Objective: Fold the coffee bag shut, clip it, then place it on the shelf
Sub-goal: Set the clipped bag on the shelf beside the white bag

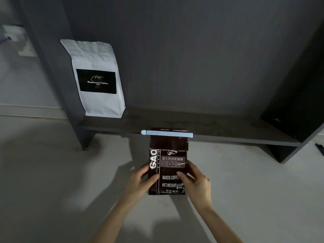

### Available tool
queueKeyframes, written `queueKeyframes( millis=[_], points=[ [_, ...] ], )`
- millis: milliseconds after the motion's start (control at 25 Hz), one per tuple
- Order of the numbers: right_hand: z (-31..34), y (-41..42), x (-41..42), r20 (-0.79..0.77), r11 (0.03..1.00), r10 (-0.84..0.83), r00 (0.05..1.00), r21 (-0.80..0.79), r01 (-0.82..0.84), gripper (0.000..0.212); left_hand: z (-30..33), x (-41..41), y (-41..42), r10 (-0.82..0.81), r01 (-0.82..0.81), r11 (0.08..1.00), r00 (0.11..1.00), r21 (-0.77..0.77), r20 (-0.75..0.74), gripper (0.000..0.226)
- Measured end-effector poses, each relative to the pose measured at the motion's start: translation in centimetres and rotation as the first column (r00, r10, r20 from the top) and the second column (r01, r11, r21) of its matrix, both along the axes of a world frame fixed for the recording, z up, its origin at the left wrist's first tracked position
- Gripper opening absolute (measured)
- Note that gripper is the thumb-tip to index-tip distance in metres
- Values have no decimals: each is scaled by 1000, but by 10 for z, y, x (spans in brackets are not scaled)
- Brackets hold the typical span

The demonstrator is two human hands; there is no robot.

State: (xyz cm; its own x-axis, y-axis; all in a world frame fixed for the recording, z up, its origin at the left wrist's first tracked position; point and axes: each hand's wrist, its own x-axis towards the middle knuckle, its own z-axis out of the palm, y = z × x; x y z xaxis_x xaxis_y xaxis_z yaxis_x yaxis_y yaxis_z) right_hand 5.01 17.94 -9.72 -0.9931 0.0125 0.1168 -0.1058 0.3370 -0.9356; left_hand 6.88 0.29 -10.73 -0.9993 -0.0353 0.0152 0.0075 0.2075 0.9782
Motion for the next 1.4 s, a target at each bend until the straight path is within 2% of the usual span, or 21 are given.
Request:
queueKeyframes(
  millis=[160, 360, 600, 760, 880, 1000, 1120, 1280, 1400],
  points=[
    [36, -14, -22, -86, 999, 35, 996, -12, -36, 43, 33, -13, -14, 119, -118, 993, 988, 21, -97, 26],
    [88, -36, -70, -236, 996, 87, 968, 18, -85, 42, 85, -54, -40, 167, -178, 984, 957, -26, -238, 32],
    [113, -65, -131, -303, 995, 104, 947, 20, -103, 45, 120, -112, -60, 227, -283, 954, 894, -94, -385, 31],
    [112, -84, -162, -314, 989, 146, 938, 14, -149, 47, 116, -139, -75, 280, -377, 913, 856, -155, -435, 30],
    [97, -96, -172, -304, 989, 133, 943, -24, -148, 46, 99, -152, -76, 407, -460, 886, 829, -53, -383, 37],
    [75, -103, -170, -276, 990, 126, 953, -19, -137, 47, 76, -156, -71, 450, -475, 880, 841, -13, -300, 41],
    [62, -104, -170, -273, 989, 134, 953, -24, -146, 50, 60, -157, -68, 475, -541, 836, 798, -92, -372, 42],
    [63, -102, -174, -272, 987, 141, 952, -31, -155, 50, 58, -159, -56, 531, -590, 807, 743, -24, -407, 40],
    [59, -101, -170, -263, 984, 163, 951, -27, -176, 53, 57, -153, -49, 521, -593, 805, 734, -37, -435, 42]
  ],
)
